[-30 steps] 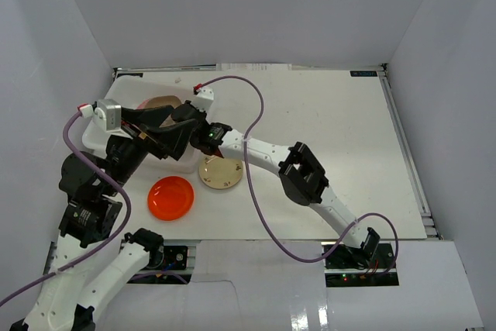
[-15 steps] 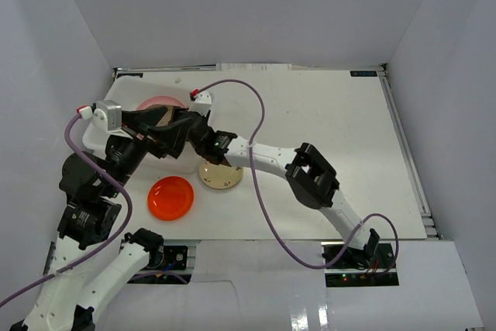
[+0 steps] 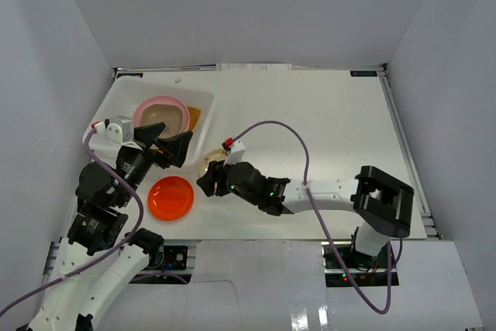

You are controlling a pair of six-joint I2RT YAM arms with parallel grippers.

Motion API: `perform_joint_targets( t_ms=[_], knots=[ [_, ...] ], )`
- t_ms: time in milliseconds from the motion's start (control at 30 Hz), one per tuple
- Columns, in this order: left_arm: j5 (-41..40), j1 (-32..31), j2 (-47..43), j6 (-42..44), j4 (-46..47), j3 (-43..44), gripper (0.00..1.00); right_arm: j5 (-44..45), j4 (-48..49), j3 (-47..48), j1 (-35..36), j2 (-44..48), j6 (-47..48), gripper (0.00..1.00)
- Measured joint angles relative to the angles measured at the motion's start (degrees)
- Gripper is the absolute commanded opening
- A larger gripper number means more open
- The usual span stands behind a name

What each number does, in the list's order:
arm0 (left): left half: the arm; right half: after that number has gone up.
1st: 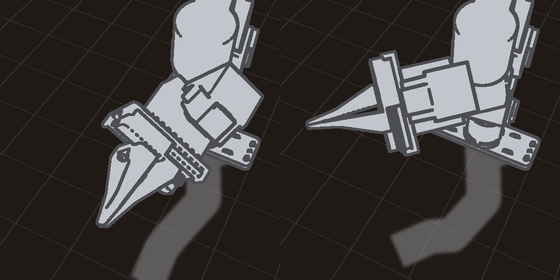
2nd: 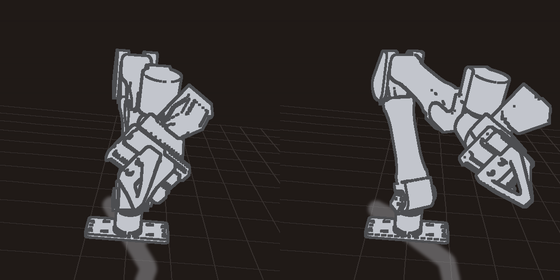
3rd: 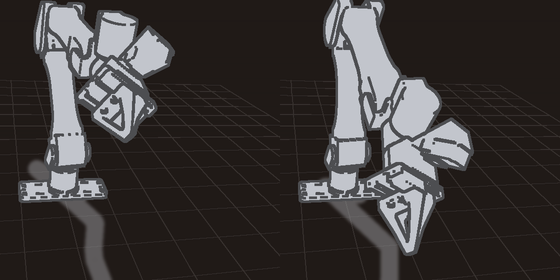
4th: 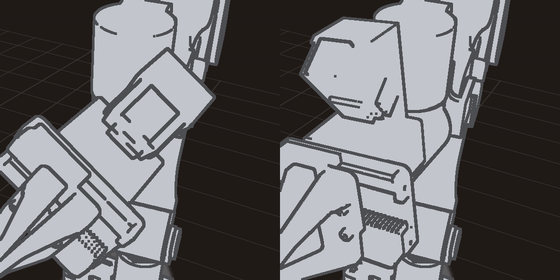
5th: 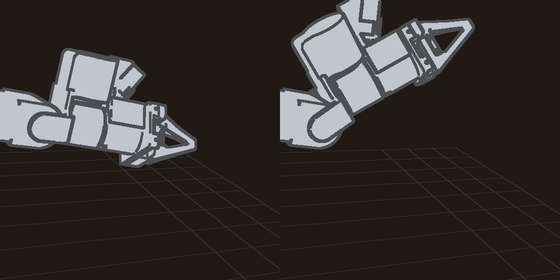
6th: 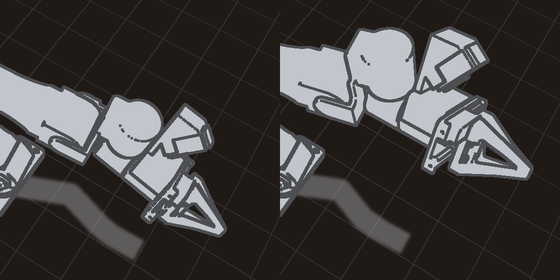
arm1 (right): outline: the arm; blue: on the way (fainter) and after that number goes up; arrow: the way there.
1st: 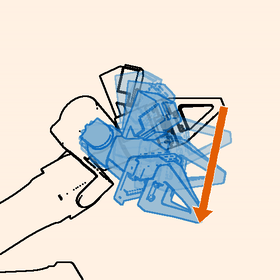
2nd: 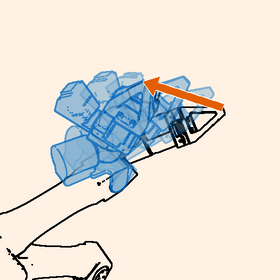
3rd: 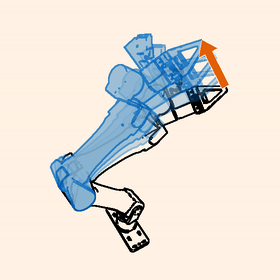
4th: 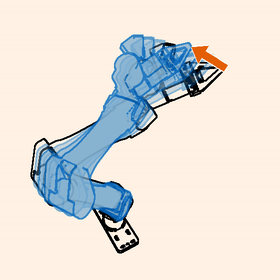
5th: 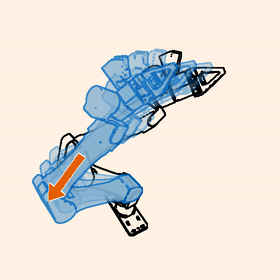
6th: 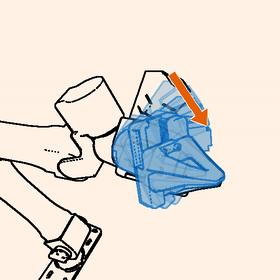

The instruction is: Place the plates into the plastic bin on the countertop

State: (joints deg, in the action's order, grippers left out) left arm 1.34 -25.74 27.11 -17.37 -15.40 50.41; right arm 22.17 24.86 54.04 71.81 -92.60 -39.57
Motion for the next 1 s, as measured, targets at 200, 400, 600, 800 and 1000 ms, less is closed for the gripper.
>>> perform_joint_targets(
  t_ms=[200,400,600,800,1000],
  knots=[
    [-2.93,-0.04,-1.05,0.52,0.81,-4.98,0.98,-6.40,5.79,-3.19,1.33,-12.26,-9.01,0.65],
    [-5.01,-0.24,-1.44,0.85,1.73,-8.09,0.98,-9.11,10.80,0.17,1.40,-20.20,-15.54,0.54],
    [-5.44,-0.26,-1.33,0.98,3.39,-9.94,0.98,-9.92,13.97,4.63,1.40,-26.21,-20.76,0.34],
    [-5.49,-0.26,-1.42,1.05,3.45,-10.45,0.98,-8.41,15.52,4.44,1.33,-27.06,-24.61,0.08],
    [-6.40,-0.26,-2.23,1.05,3.43,-10.51,0.98,-6.86,15.52,-7.04,1.22,-16.96,-22.45,0.08]
  ],
)
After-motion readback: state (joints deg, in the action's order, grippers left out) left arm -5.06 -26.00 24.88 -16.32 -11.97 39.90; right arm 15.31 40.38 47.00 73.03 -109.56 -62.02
